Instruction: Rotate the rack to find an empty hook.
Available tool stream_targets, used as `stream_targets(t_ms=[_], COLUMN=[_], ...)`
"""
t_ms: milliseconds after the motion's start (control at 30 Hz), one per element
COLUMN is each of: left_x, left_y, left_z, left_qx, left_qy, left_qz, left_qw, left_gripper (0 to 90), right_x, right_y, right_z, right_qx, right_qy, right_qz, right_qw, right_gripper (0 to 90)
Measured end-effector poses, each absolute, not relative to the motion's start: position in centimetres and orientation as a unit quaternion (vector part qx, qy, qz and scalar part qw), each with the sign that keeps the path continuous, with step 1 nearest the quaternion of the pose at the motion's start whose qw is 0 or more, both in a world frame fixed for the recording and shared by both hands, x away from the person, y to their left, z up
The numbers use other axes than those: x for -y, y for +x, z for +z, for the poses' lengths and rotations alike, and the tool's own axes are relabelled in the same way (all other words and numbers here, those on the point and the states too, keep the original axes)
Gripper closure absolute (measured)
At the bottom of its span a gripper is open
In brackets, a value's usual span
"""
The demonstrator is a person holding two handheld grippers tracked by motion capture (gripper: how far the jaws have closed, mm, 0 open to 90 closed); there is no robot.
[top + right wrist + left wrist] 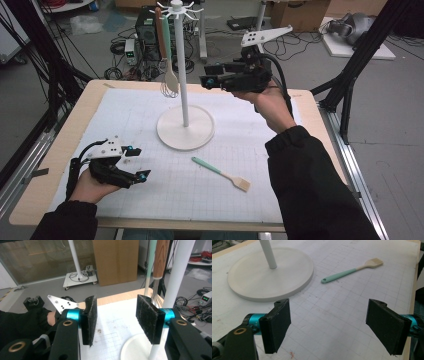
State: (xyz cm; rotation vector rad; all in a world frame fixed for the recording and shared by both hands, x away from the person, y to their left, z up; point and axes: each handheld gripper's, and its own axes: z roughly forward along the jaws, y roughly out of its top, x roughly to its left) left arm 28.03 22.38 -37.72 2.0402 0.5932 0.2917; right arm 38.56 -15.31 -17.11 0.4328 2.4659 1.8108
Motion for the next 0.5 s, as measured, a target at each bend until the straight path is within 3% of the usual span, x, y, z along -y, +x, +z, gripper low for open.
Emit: stream_targets(t_ms=[500], left_x=[-22.6], left_y=[28.2], left_z=[-37.8], left_qx=[-0.244], left_qy=[0.835], left_qz=[0.119], left_qw=[0.478], left_gripper=[20.2], right_x=[16.9], right_y=[37.8], right_z=[-21.1], right_qx=[-0.799], right_qy=[0.168], right_qz=[0.577], right_qw=[0.027], right_gripper=[38.9])
